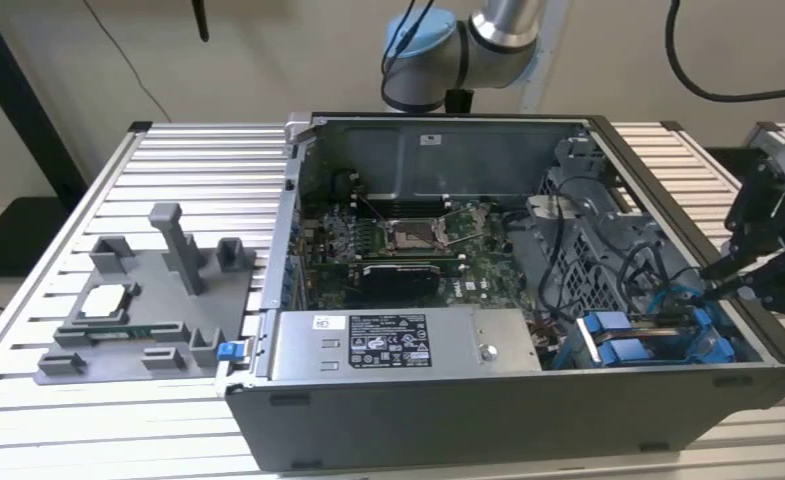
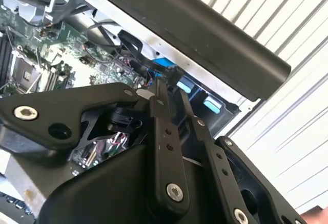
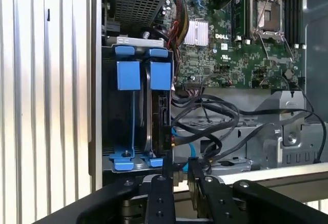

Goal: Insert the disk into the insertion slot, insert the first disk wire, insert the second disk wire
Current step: 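Insert the second disk wire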

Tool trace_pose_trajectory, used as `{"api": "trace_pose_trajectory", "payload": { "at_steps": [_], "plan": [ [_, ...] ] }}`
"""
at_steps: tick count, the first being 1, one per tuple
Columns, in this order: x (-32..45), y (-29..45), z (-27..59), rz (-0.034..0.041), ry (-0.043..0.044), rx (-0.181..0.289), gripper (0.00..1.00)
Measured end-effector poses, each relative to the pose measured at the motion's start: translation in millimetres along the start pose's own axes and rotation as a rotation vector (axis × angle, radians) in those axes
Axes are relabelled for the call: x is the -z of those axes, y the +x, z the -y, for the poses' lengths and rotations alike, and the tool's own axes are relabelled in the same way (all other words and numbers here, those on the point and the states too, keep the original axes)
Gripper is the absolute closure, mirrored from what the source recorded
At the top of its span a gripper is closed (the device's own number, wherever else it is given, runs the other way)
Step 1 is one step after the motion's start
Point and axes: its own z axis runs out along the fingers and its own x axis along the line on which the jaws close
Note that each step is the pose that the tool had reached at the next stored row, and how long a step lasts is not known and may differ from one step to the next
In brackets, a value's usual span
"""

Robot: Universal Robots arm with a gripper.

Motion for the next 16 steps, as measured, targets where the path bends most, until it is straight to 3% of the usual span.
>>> {"api": "trace_pose_trajectory", "payload": {
  "at_steps": [2, 7, 12, 16],
  "plan": [
    [-1.2, 2.4, 1.6, 0.0103, -0.0003, 0.001, 0.00],
    [-4.1, 9.6, 4.9, 0.0257, -0.0023, 0.001, 0.00],
    [-6.6, 11.1, 5.9, 0.0561, -0.0032, 0.000, 0.00],
    [-9.7, 12.5, 6.2, 0.0688, -0.0033, -0.001, 0.00]
  ]
}}
